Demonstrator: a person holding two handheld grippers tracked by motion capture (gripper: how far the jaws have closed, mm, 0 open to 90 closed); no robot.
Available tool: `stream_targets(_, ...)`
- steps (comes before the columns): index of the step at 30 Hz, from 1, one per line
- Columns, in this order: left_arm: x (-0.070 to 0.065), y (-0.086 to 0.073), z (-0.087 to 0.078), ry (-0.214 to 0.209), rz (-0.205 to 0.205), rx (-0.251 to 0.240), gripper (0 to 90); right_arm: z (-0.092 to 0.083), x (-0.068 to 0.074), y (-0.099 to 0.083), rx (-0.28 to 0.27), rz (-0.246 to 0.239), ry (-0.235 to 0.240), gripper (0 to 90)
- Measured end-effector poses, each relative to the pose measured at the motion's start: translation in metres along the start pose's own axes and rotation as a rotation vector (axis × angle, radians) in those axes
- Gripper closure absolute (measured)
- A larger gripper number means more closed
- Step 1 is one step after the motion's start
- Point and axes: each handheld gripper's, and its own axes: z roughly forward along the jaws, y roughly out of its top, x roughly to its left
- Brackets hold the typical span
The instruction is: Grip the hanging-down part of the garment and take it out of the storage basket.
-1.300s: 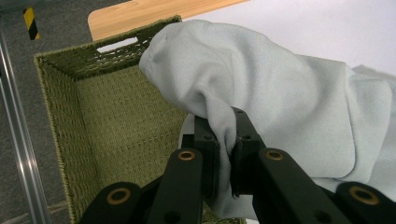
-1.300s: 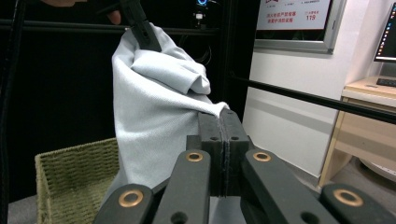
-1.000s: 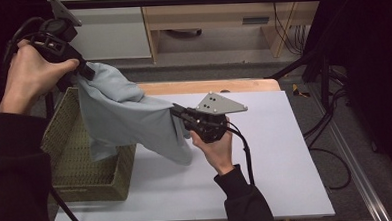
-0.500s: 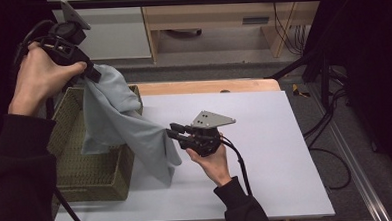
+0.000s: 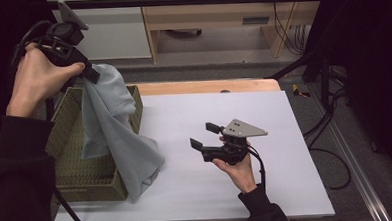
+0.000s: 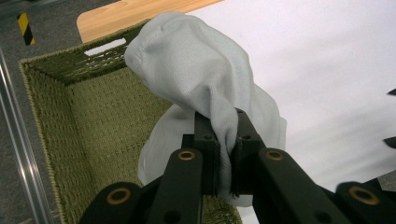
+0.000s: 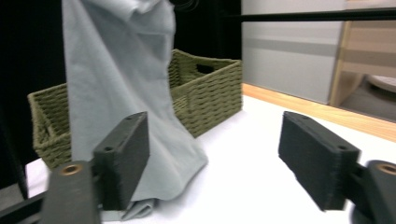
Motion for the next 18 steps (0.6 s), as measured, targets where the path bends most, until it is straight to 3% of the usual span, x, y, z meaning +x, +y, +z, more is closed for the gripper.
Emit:
stream_targets(7,0.000,0.000,0.000,0.000,0.009,-0.004,83.2,-0.030,-0.010,-0.007,-0.011,-0.012,-0.075,13.8)
stream_targets(18,0.002,-0.002,0.001,-0.006,0.007,-0.009,83.2,-0.061,-0.023,-0.021,-0.050,-0.002,-0.142,4.8)
